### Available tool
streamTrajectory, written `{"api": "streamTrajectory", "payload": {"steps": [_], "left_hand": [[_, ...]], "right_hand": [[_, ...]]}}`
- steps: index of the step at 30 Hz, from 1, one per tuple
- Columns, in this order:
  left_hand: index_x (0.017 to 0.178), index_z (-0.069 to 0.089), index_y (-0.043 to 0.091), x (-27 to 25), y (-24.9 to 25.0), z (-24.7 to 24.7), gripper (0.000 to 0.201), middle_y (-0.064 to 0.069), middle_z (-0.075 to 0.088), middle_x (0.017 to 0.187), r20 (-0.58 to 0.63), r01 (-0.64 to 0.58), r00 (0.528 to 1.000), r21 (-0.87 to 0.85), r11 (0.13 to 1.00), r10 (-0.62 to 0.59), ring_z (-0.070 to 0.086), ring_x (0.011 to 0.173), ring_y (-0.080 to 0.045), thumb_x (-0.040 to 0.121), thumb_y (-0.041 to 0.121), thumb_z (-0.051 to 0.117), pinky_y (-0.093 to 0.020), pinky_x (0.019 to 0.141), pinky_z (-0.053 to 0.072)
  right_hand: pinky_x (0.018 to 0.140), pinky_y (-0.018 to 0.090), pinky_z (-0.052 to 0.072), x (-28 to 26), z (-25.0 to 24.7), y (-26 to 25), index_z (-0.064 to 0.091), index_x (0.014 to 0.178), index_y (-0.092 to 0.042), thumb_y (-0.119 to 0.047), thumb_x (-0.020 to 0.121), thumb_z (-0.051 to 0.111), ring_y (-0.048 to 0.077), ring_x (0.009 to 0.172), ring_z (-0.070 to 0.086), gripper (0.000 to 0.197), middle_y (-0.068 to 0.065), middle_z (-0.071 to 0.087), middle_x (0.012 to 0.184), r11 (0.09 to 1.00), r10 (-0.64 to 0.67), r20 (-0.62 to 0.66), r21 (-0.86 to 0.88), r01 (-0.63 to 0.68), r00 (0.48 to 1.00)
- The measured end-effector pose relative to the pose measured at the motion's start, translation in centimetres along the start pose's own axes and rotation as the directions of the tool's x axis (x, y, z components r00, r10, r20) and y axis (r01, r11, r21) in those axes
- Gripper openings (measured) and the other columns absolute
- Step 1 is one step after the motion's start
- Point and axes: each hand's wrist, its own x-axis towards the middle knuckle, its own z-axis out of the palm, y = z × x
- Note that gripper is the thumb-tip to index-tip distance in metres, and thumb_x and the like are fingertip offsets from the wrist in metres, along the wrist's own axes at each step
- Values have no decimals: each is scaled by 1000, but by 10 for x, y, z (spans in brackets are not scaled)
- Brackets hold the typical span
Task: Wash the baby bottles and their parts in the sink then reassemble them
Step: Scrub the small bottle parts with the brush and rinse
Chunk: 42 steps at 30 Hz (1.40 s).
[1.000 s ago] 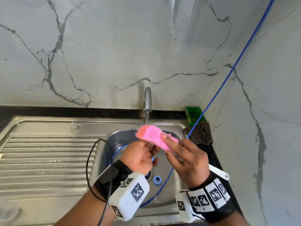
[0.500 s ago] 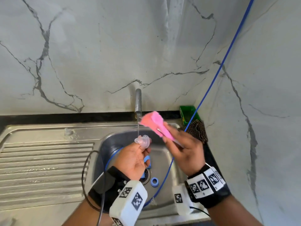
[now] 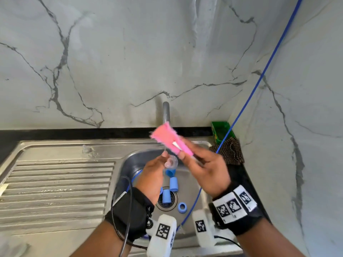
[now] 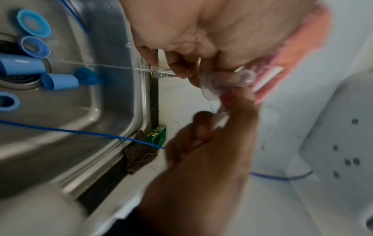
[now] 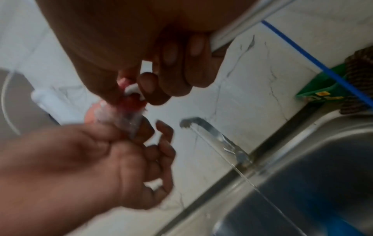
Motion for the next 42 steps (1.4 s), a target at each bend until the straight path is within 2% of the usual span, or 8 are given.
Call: {"api": "streamTrajectory", "payload": {"steps": [4,8,12,17,24,29,35,42], "left_hand": [[77,76,33,4,-2,-14,41,8,71,90,-52,-9,999,-10,1000,9,56,96,-16,101,19,46,-35,78,37],[108,73,20,11,-8,-31,28,-4,71,115,-145,1,989,-126,992,-19,57,115,-24,100,41,56,-38,87,38],[88,68,20,15,-10,-13,30,6,69,94,-10,50,999,-34,998,-51,61,93,-1,105,31,45,-26,79,39],[82,70,18,17,-3,1,26,1,69,79,24,66,998,-205,977,-63,61,76,-13,98,15,51,-29,69,42],[84,57,26,34,-3,-12,21,6,59,85,-135,52,987,-218,975,-83,52,82,-12,103,31,51,-31,68,36],[88,61,15,24,-3,6,22,-7,61,83,-8,117,992,-355,928,-128,55,82,-21,100,11,43,-31,69,41],[82,59,25,20,-12,-14,29,6,56,76,-110,217,958,-331,918,-266,47,75,-10,101,14,40,-32,68,31],[81,65,20,7,-9,-4,34,-3,66,82,109,243,970,-460,854,-217,57,78,-15,101,11,39,-29,68,36]], "right_hand": [[82,48,60,-15,22,24,61,133,-47,-38,94,66,25,97,73,40,-9,75,113,995,94,124,19,-98,988],[96,36,57,-32,0,42,66,124,-45,-23,93,72,1,106,68,38,-19,71,119,986,156,97,39,-161,983],[80,15,53,-7,0,17,63,129,-41,-29,94,69,1,93,70,37,-13,76,108,981,140,-18,137,-136,990],[94,39,57,-21,19,36,65,133,-33,-28,95,68,12,110,70,38,-11,71,125,991,101,91,84,-108,991],[79,11,51,-13,-11,41,61,122,-61,-49,91,66,-6,87,65,33,-31,71,108,996,81,-106,38,-78,991],[59,34,53,5,27,24,57,138,-44,-37,98,65,14,64,62,41,-5,68,81,973,-183,17,-137,184,983],[48,32,46,-9,6,43,61,136,-39,-35,96,64,7,52,40,40,-9,43,67,929,-232,-36,-304,211,972],[46,31,47,-11,30,23,56,140,-38,-38,99,63,9,56,43,41,-10,44,72,878,-321,65,-354,322,945]]}}
